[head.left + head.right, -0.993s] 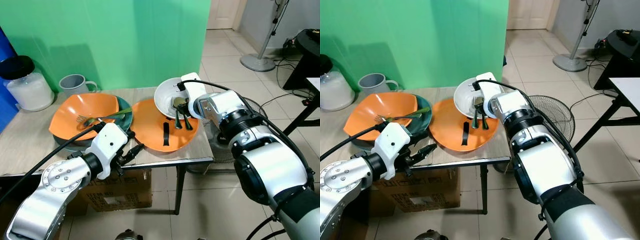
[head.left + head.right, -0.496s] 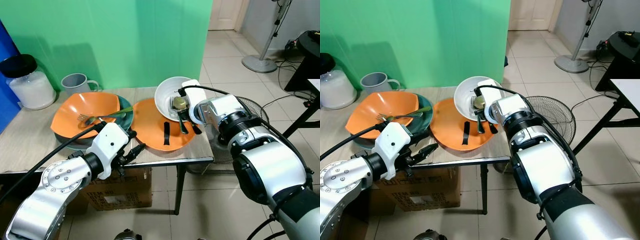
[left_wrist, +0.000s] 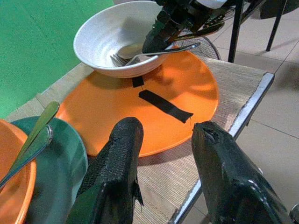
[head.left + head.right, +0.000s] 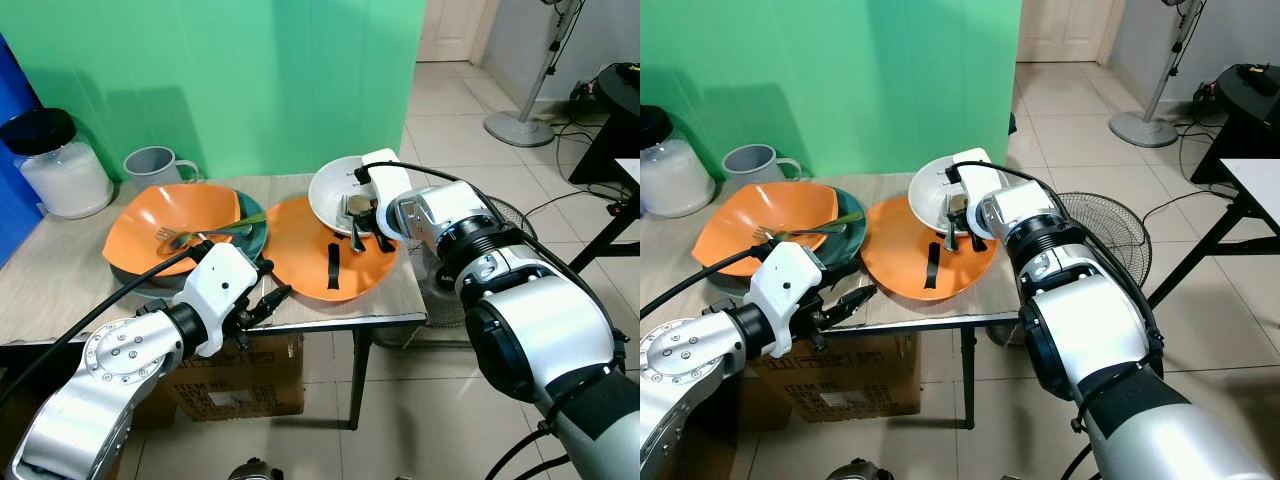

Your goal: Setting the table

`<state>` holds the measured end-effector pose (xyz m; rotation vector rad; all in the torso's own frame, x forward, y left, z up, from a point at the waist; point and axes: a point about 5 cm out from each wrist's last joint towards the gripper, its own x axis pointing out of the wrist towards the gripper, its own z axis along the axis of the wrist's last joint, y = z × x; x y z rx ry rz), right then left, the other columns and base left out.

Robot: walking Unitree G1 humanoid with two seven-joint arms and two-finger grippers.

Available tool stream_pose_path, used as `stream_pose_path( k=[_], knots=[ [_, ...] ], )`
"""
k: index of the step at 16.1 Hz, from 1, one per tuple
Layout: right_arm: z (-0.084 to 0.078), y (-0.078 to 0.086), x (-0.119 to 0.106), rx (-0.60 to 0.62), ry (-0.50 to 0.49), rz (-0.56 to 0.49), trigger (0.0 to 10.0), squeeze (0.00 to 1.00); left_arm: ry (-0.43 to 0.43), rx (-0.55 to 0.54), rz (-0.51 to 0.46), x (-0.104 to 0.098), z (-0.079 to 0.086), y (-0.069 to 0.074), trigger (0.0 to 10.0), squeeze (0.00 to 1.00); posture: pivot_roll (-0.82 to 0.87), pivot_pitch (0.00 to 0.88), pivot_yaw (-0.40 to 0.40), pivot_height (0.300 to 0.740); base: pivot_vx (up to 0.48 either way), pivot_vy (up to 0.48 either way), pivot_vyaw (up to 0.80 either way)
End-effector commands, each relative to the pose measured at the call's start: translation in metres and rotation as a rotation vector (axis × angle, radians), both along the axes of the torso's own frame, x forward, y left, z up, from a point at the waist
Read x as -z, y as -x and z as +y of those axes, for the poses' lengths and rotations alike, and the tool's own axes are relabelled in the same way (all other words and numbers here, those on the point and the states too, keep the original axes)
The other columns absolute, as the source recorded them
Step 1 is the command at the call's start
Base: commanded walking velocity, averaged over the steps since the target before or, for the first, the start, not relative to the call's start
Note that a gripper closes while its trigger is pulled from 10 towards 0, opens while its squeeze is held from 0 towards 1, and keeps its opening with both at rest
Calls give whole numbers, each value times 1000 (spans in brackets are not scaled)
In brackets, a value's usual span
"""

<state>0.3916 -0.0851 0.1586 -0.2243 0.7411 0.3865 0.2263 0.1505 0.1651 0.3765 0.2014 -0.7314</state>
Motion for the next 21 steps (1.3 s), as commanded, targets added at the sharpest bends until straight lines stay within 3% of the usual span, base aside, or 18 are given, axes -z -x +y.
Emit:
stream_pose_path(
  k=[1, 2, 3, 6, 7, 8, 10, 21],
  knots=[
    [2, -2, -6, -5, -1, -20, 10000, 729, -9, 16, -6, -2, -3, -1, 10000, 0, 76, 0, 24, 740, 0, 0, 0],
    [2, -2, -5, -3, 5, -18, 10000, 682, -10, 16, -6, -2, -3, -1, 10000, 0, 76, 0, 24, 740, 0, 0, 0],
    [2, -2, -5, -1, 4, -11, 10000, 0, -10, 16, -8, -2, -3, -1, 10000, 0, 77, 0, 25, 740, 0, 0, 0],
    [1, -1, -3, 13, -5, 1, 10000, 0, -11, 18, -8, -2, -3, -1, 10000, 0, 77, 0, 26, 740, 0, 0, 0],
    [1, -1, -3, 17, -9, 3, 7059, 0, -11, 18, -8, -2, -3, -1, 10000, 0, 76, 0, 26, 740, 0, 0, 0],
    [1, -1, -3, 19, -12, 3, 3333, 0, -11, 18, -8, -2, -3, -1, 10000, 0, 75, 0, 24, 740, 0, 0, 0],
    [1, -1, -3, 20, -17, 5, 0, 0, -12, 16, -9, -1, -3, -1, 10000, 0, 75, 0, 23, 740, 0, 0, 0],
    [0, -2, -5, 37, -34, 0, 0, 0, -11, 16, -15, 0, -5, -3, 10000, 0, 74, 0, 19, 740, 0, 0, 0]
  ],
)
